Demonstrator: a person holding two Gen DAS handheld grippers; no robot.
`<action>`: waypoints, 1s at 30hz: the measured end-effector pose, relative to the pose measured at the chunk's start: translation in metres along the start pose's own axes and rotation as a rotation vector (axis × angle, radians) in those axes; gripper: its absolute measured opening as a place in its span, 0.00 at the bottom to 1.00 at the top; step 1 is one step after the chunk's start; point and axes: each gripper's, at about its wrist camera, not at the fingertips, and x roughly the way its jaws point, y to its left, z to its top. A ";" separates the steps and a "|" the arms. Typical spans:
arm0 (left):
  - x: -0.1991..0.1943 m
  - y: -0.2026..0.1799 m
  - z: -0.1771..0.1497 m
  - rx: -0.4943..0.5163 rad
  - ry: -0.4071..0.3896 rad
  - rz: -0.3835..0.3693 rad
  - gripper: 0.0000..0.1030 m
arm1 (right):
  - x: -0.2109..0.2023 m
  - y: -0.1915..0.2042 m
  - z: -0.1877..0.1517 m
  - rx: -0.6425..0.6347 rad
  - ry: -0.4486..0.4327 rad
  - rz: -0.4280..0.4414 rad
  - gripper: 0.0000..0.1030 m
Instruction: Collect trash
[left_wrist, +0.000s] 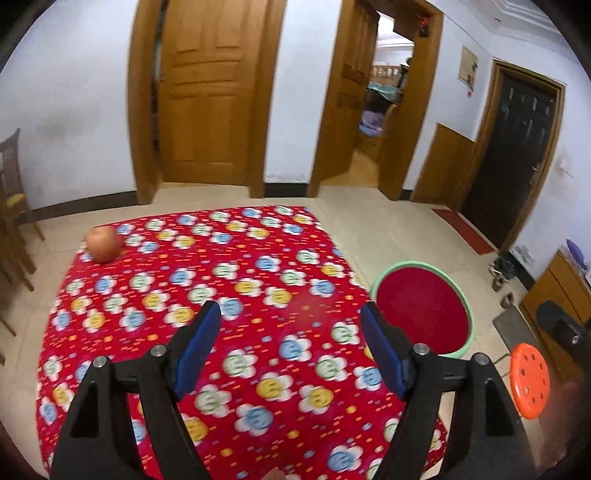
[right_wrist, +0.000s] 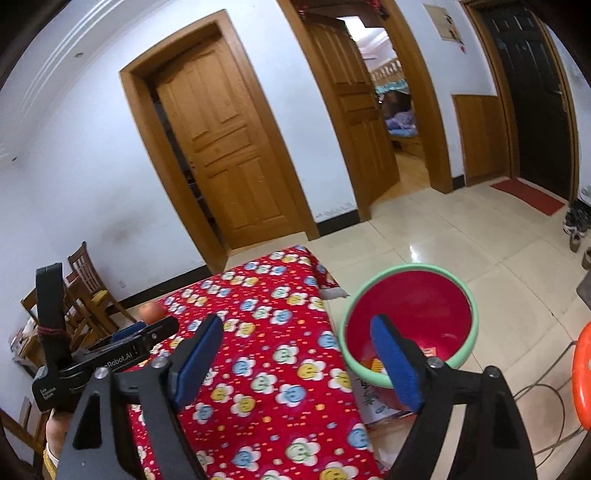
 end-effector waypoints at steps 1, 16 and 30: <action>-0.005 0.005 -0.002 -0.008 -0.005 0.012 0.75 | -0.003 0.005 -0.002 -0.006 -0.001 0.006 0.83; -0.031 0.045 -0.053 -0.064 -0.041 0.141 0.76 | 0.005 0.049 -0.061 -0.081 -0.024 -0.036 0.92; -0.010 0.054 -0.074 -0.078 -0.015 0.175 0.76 | 0.030 0.038 -0.098 -0.024 0.033 -0.093 0.92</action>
